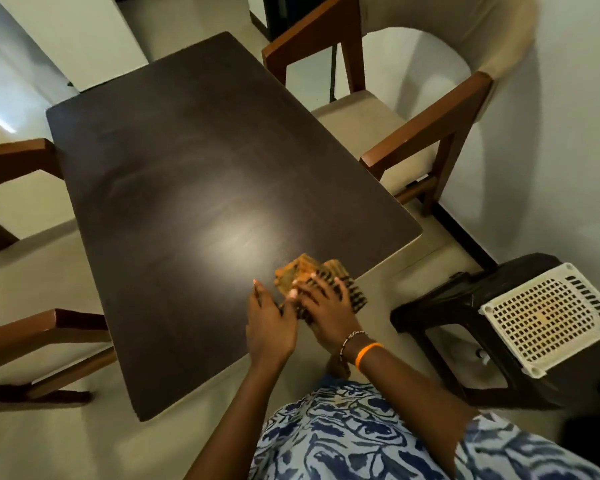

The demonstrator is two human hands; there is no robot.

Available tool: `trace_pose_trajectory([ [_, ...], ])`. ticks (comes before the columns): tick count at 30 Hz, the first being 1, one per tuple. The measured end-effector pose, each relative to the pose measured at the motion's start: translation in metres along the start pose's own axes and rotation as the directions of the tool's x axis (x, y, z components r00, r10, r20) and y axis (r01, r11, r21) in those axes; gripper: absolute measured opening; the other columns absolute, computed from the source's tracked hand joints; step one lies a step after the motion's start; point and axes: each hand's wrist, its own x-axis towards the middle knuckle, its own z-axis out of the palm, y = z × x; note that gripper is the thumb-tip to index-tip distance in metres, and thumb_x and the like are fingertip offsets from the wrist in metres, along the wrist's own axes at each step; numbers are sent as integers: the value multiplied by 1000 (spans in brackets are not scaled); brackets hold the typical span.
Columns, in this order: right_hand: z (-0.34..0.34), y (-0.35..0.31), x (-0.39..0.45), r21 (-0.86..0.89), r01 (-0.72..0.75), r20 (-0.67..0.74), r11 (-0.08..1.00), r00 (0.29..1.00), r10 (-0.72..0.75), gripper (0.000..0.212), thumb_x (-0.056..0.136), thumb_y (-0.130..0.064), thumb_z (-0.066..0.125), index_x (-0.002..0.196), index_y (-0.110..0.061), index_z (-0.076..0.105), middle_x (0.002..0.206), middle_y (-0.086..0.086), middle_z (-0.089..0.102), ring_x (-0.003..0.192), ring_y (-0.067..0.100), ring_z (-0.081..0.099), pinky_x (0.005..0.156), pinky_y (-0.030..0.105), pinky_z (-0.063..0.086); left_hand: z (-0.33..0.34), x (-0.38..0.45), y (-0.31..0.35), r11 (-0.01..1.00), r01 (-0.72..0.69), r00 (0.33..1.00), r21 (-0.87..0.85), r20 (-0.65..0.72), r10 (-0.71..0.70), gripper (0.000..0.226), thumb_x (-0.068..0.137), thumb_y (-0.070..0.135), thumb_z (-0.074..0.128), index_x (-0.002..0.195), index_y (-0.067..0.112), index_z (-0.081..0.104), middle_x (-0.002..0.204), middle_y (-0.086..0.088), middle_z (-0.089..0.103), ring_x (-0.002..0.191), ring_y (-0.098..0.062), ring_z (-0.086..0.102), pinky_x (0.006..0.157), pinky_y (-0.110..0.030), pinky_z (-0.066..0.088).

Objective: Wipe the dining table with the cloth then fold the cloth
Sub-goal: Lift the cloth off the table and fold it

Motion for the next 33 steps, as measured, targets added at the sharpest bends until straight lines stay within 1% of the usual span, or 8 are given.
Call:
trace_pose_trajectory([
  [3, -1, -15, -8, 269, 2, 35, 963, 999, -12, 45, 88, -26, 40, 132, -25, 48, 144, -6, 43, 140, 16, 25, 111, 48, 12, -14, -18, -7, 928, 203, 979, -311, 54, -196, 73, 96, 46, 38, 151, 9, 9, 155, -15, 15, 142, -30, 20, 114, -42, 24],
  [5, -9, -26, -13, 554, -34, 12, 832, 999, 33, 42, 88, -25, 49, 130, -21, 49, 144, 0, 42, 136, 15, 28, 112, 40, 12, -20, -32, -14, 793, 343, 939, -504, 214, -270, 69, 94, 48, 41, 148, 10, 21, 153, -11, 26, 140, -29, 26, 110, -39, 28],
  [9, -24, -43, -31, 803, -105, 5, 587, 986, 169, 39, 92, -18, 54, 130, -18, 46, 137, 10, 47, 119, 13, 37, 112, 41, 26, -23, -54, -16, 533, 465, 863, -707, 496, -95, 43, 95, 47, 38, 127, 23, 51, 132, -3, 52, 123, -30, 49, 108, -41, 32],
  [15, -44, -38, -78, 710, 4, -50, 704, 998, 44, 58, 83, -41, 49, 137, -23, 38, 147, -4, 34, 140, 7, 17, 115, 23, 13, -11, -70, -8, 494, 346, 877, -798, 463, 133, 34, 95, 22, 46, 128, 15, 52, 113, -6, 67, 99, -21, 65, 80, -34, 56],
  [19, -75, -10, -100, 919, -115, -53, 377, 911, 408, 43, 88, -27, 52, 130, -22, 45, 136, -3, 45, 130, 14, 39, 110, 29, 31, -1, -75, 5, 422, 421, 845, -803, 517, 141, 30, 96, 18, 37, 121, 13, 52, 103, -5, 64, 93, -20, 60, 77, -34, 51],
  [22, -95, 20, -112, 865, -245, -85, 437, 788, 610, 28, 92, -10, 52, 120, -12, 57, 127, 9, 54, 117, 20, 50, 91, 22, 42, 8, -77, 17, 372, 491, 801, -788, 576, 163, 29, 95, 19, 34, 114, 10, 54, 102, -8, 63, 94, -22, 58, 79, -36, 48],
  [29, -136, 65, -135, 708, -322, -89, 628, 842, 532, 42, 81, -19, 69, 121, -18, 57, 111, 3, 52, 100, 15, 52, 86, 25, 41, 46, -73, 67, 508, 478, 702, -717, 659, 270, 32, 91, 16, 33, 114, 13, 56, 103, -9, 64, 95, -24, 58, 79, -37, 49],
  [33, -164, 116, -142, 728, -468, 6, 502, 735, 678, 49, 68, -20, 81, 113, -14, 61, 98, 2, 58, 94, 16, 55, 81, 25, 43, 80, -65, 109, 540, 477, 657, -694, 689, 305, 34, 91, 15, 31, 110, 16, 59, 105, -10, 64, 98, -26, 57, 86, -43, 47],
])
